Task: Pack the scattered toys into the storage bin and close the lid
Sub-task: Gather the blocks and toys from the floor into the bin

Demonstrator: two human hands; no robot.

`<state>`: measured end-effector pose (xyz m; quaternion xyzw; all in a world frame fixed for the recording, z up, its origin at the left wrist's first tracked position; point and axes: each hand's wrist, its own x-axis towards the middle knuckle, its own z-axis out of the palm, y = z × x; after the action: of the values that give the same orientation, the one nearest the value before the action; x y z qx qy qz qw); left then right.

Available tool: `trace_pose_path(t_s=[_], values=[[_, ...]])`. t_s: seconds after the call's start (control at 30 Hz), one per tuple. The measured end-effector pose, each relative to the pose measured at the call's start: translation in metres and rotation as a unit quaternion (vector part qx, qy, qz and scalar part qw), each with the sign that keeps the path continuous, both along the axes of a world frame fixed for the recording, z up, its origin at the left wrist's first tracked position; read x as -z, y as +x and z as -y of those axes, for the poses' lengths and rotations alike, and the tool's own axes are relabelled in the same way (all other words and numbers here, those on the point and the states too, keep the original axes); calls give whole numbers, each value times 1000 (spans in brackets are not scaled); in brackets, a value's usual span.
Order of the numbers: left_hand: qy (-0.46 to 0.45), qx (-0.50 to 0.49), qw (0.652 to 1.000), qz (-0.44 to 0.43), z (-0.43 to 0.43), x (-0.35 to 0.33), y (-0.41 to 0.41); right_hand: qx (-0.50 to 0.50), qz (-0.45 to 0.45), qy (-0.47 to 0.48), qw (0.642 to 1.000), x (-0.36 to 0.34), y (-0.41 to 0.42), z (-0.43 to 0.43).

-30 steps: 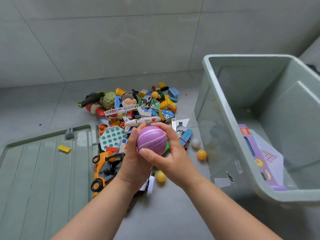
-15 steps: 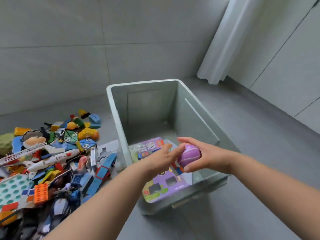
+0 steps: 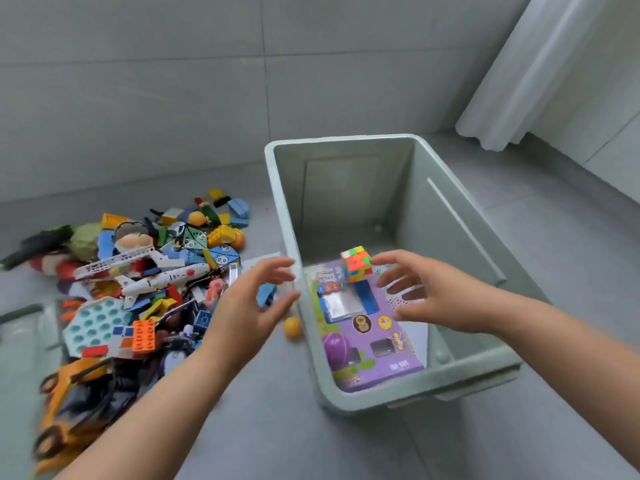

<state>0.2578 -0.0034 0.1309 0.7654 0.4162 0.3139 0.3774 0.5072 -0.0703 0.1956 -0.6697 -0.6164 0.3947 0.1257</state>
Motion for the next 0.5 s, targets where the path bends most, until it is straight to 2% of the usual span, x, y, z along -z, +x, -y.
trace_pose_path(t_s=[0.07,0.13,0.27,0.33,0.4,0.5], values=[[-31,-74,996,-28,-8,24,-54,-61,-7,20,998,-19,-48,-15],[-77,-106,989,-68,-8,49,-102,-125,2,24,992,-24,-101,-30],[-119,-150,977,-93,12,95,-169,-173,76,-20,982,31,-207,-58],[-104,-188,971,-109,27,118,-196,-151,101,-83,980,87,-253,-60],[-77,-235,960,-134,42,138,-220,-92,87,-157,979,148,-288,-50],[-37,-262,954,-140,67,164,-242,34,36,-168,984,213,-325,-26]])
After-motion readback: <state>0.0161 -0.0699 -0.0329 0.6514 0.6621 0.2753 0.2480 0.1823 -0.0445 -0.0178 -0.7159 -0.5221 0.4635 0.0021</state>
